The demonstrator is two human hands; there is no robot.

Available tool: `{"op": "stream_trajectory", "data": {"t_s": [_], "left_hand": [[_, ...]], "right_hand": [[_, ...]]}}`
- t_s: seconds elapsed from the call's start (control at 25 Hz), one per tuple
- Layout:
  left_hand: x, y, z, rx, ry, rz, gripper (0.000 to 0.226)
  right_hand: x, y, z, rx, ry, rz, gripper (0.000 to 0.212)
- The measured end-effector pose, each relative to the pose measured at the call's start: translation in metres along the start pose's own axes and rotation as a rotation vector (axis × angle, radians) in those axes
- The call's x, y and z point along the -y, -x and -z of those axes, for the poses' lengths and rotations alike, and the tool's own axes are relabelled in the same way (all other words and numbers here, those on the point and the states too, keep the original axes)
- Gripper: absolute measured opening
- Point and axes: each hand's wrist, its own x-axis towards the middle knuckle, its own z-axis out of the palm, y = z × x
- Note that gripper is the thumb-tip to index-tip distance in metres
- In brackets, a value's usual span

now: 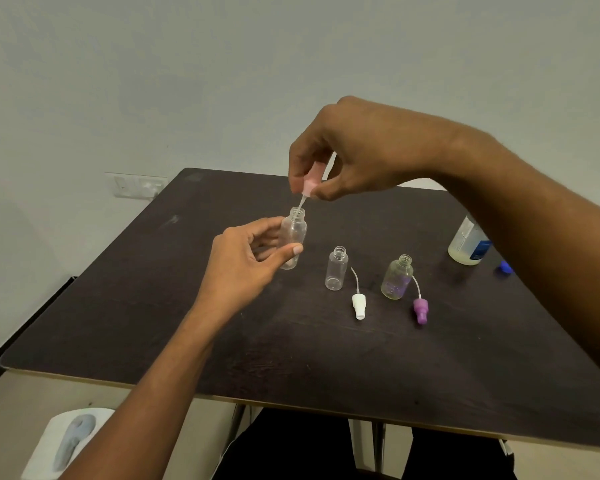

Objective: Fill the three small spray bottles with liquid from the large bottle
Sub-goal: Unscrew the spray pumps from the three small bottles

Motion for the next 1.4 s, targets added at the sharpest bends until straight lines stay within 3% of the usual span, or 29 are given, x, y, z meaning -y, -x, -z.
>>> {"op": "stream_trajectory", "data": {"t_s": [0.44,0.84,1.08,1.4], "left_hand": [[0.023,0.006,0.004,-0.003,0.072,0.052,0.038],[0.049,-0.002,0.001,0.009,0.015,0.117,0.039],[0.069,-0.006,-0.006,0.065,-0.051,0.161,0.038],[0.082,-0.010,-0.019,0.136,-0.046,0.164,0.036]], "right_hand": [[-0.015,0.036,0.021,-0.155,-0.015,-0.144,0.014],[0.005,0.054,-0.106,-0.409,-0.257,-0.536,0.011],[0.028,0.037,-0.192,-0.314,-0.219,-0.655,0.026],[0.034,0.015,-0.232,-0.251,-0.230,-0.724,0.022]]}}
